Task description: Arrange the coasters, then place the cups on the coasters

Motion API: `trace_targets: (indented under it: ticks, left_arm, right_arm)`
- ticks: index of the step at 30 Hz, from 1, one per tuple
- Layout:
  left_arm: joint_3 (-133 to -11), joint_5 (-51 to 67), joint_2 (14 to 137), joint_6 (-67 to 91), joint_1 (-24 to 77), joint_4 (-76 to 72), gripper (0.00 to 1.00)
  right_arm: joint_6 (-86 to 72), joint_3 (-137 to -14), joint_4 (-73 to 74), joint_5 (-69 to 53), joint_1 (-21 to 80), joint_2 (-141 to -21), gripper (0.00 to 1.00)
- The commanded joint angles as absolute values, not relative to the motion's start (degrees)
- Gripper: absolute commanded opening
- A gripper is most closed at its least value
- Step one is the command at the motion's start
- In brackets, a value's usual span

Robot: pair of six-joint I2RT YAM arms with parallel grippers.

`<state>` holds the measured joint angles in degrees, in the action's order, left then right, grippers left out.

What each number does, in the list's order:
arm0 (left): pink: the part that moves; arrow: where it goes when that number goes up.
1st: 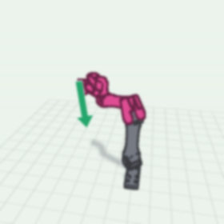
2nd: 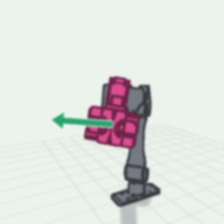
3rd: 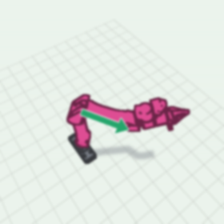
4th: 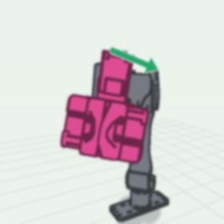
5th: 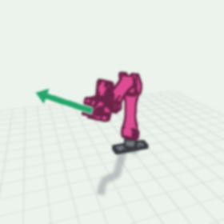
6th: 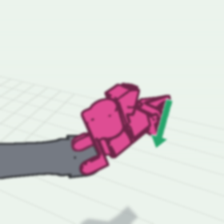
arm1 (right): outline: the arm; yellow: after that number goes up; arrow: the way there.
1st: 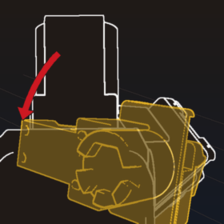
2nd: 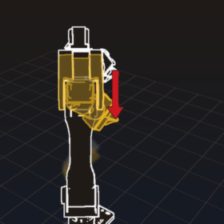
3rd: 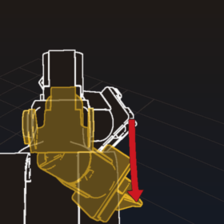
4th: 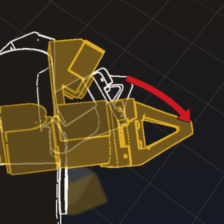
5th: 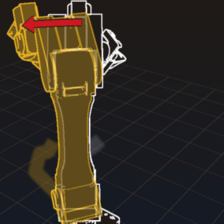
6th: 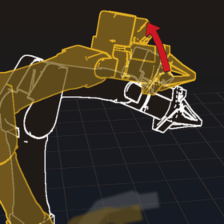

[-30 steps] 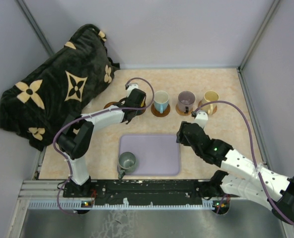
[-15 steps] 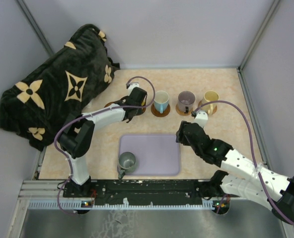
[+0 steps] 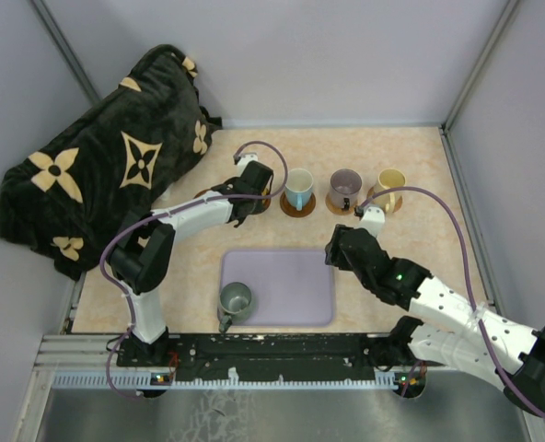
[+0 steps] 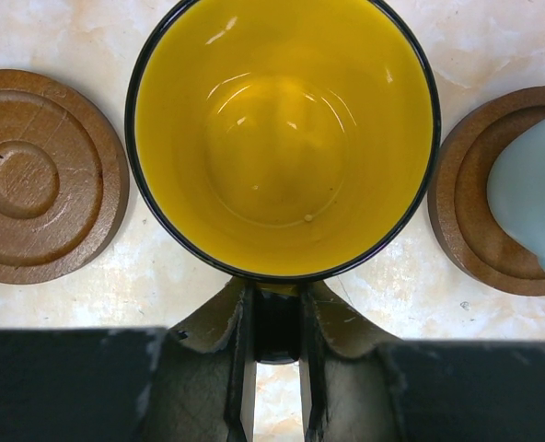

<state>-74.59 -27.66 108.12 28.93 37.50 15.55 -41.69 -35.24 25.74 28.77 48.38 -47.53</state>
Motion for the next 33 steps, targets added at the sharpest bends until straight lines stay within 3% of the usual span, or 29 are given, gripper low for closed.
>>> trace_targets:
  ticks: [1,10,33]
  left_arm:
    - [-76.9,-28.8,107.9,28.8,37.3,15.8,0.27]
    - [-76.7,-29.0,107.3,28.7,37.3,16.6,0.46]
    - [-72.7,-29.8,103.7,29.9,37.3,17.5,0.47]
  right_arm:
    - [-42.4,-35.2,23.4,28.8,48.9,-47.6,0.54]
    - [-42.5,-35.2,23.4,28.7,48.8,-47.5,0.54]
    - [-43.0,-35.0,23.4,27.7,48.9,-47.8,0.54]
